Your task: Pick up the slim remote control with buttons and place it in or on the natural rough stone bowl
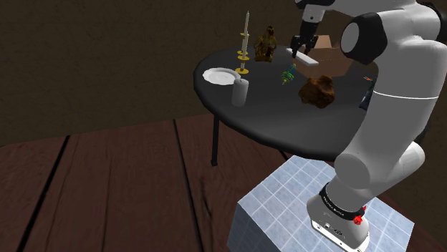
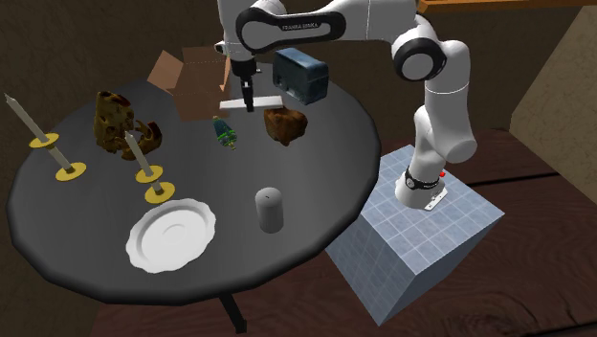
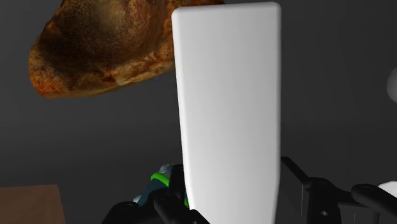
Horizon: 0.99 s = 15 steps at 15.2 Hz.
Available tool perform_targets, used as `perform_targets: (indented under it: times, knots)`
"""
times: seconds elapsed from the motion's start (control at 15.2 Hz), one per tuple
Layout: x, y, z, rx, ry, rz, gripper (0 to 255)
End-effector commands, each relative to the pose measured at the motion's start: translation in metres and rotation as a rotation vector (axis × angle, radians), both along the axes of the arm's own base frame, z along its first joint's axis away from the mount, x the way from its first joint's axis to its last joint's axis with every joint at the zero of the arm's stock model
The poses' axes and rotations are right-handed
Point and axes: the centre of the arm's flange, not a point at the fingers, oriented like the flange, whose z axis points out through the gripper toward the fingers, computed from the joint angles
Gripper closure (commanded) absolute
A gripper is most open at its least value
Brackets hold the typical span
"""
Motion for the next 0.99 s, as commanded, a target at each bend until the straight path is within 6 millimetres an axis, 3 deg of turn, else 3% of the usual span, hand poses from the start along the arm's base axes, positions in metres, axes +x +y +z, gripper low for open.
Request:
perform_targets:
  times: [0.0,0.73,0.92]
  knots:
    - [-0.025,-0.008,0.002,0.0,-0.001,0.0,255]
    - [-0.166,-0.044,0.004,0.0,-0.001,0.0,255]
    - [-0.166,-0.044,-0.012,0.0,-0.001,0.0,255]
